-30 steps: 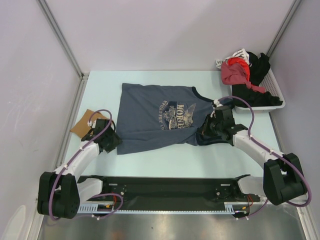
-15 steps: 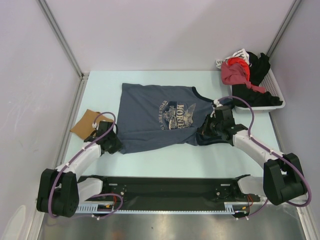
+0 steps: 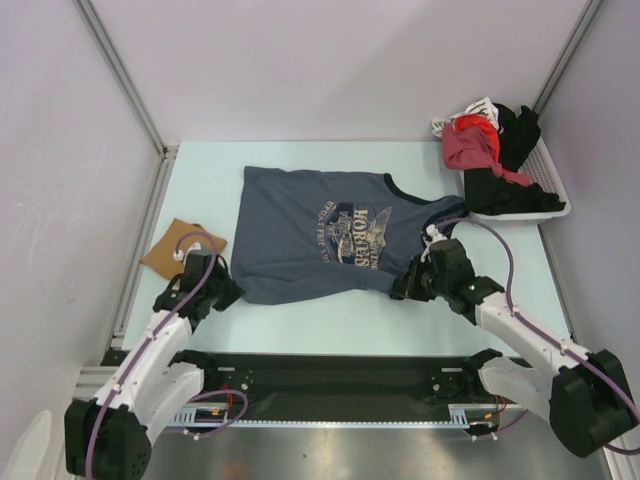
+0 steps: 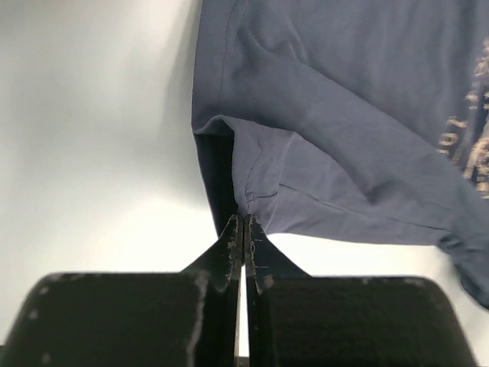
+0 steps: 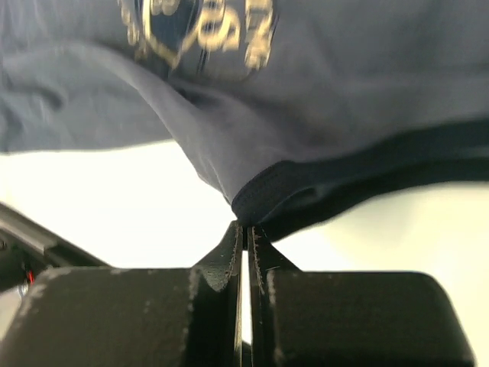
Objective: Fold and stack the tank tops
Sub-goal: Fold the tank top
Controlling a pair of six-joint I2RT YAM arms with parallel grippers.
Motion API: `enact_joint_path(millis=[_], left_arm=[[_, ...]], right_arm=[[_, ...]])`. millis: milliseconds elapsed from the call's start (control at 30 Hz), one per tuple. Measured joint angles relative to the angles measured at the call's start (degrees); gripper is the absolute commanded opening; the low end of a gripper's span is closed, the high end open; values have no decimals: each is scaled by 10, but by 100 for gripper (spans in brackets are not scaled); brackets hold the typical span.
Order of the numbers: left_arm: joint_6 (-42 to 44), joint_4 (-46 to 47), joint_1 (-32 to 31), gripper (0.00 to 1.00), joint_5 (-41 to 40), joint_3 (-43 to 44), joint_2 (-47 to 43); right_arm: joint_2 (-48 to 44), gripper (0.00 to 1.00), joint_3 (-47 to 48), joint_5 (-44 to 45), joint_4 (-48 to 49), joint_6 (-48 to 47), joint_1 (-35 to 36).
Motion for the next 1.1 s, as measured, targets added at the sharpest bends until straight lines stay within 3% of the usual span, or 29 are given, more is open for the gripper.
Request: enact_joint_path(millis=[533,733,1100], left_arm=[[-81,-140,0,0,-39,9,-207],[-116,-188,-1,1,-82,23,-267],[-164,-237,-1,4,-137,39,-283]], right_arm=[[-199,6,-48,20,-127,63,34],[-203,8,-48,35,-148,78,35],[-183,15,-59,87,-150,109,36]])
